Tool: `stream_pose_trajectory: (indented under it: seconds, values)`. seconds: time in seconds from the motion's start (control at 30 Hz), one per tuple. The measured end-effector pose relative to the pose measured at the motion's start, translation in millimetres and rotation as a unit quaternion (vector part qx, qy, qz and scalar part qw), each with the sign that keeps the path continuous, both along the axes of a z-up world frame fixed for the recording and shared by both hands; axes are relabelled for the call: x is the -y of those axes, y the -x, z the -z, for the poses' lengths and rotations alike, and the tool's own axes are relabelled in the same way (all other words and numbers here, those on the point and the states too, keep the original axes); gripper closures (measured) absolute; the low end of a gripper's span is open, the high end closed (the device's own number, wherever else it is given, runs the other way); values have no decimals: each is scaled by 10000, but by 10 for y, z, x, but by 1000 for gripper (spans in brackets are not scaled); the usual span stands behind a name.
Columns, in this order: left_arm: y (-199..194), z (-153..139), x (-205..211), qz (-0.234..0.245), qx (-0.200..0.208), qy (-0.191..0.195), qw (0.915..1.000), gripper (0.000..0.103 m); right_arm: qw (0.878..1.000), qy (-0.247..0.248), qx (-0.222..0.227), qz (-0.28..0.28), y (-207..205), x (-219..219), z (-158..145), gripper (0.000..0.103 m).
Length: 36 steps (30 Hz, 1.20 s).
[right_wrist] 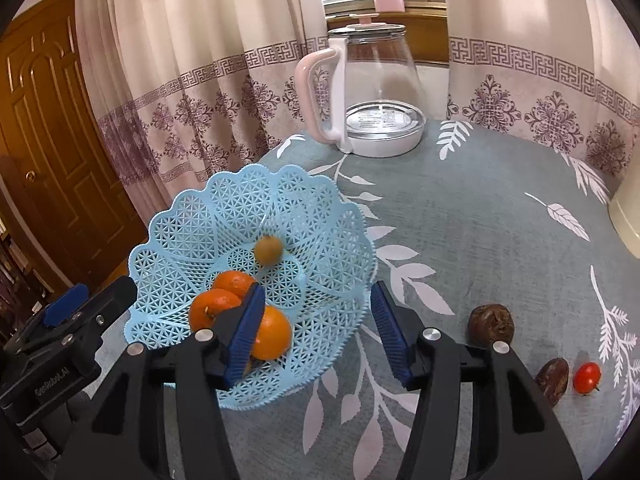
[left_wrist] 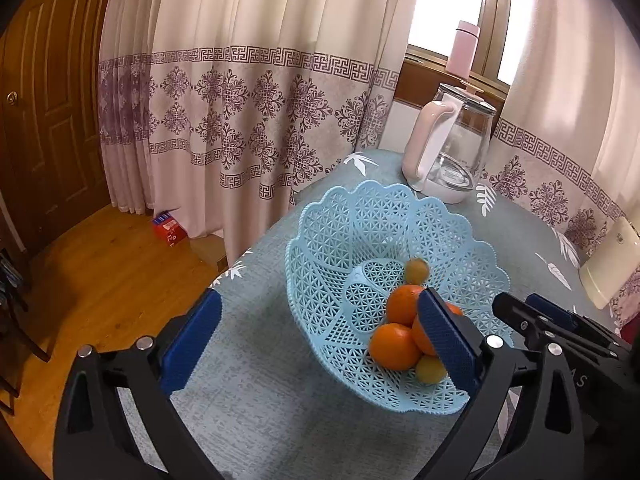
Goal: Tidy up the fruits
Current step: 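Carry the kiwi-like fruit with the right gripper into the basket and open it, then withdraw the open right gripper from the basket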
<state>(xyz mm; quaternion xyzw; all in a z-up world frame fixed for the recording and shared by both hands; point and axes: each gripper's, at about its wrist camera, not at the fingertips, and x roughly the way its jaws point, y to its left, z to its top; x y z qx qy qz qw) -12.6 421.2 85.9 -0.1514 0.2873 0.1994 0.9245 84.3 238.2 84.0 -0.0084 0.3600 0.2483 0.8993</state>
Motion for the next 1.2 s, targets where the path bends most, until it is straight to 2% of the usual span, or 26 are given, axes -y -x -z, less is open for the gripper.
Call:
stream_pose_trajectory:
  seconds: [0.27,0.37,1.0,1.2]
  values:
    - [7,-13,9,37,-21,101,9999,3,9999,-68,-3,120,48,107,-9,43]
    - [10,-24,29,87,-3,92,9999,3,9998,-100,25,184,69,149,-21,38]
    - [71,-138,128,259,177,48,9995,3,9985,-252,227,426,235,355,-193,38]
    - [88,-159,152,283,211,46,9994,3,9975,-322,307,542,295,431,-242,33]
